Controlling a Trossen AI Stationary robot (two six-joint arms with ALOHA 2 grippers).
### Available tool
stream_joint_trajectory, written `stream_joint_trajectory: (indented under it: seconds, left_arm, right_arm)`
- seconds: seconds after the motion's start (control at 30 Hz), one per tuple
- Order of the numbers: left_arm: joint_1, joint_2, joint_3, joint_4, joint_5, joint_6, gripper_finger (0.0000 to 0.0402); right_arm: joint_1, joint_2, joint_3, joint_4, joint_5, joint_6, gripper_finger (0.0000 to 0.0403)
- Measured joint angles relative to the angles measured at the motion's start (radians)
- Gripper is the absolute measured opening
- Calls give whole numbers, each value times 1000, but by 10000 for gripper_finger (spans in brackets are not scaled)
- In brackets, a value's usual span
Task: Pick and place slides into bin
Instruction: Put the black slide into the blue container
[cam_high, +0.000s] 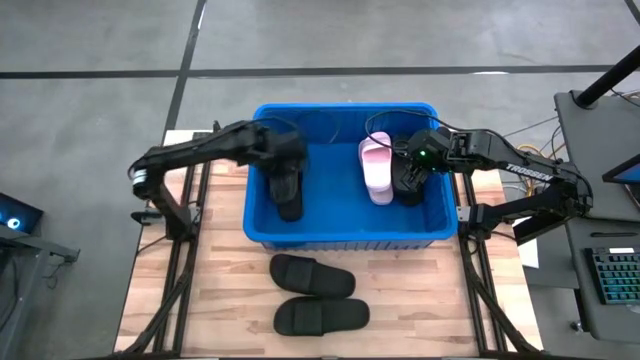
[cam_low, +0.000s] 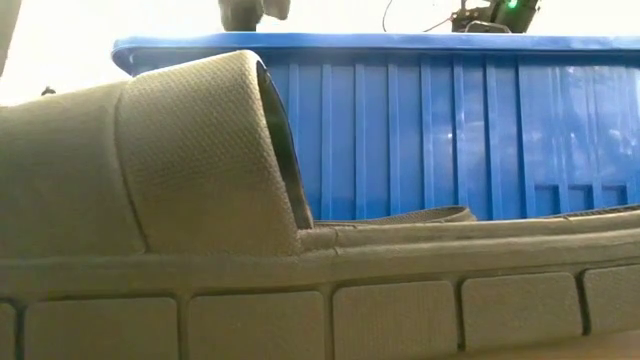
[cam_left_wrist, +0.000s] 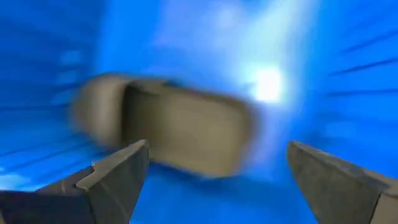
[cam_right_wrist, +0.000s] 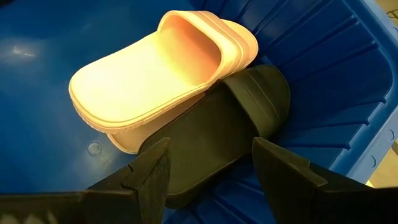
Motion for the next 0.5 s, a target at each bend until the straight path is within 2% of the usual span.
stream_joint_trajectory:
  seconds: [0.07,0.17,0.5]
  left_arm:
    - [-52,-34,2,25,101,-77,364]
    - [-138,-79,2,61,165,-228,364]
    - [-409,-95,0,280,177,-659,363]
  right_arm:
    - [0,0,0,0,0,0,215]
    - [0,0,0,0,0,-1,215]
    - [0,0,0,-5,-2,-42,215]
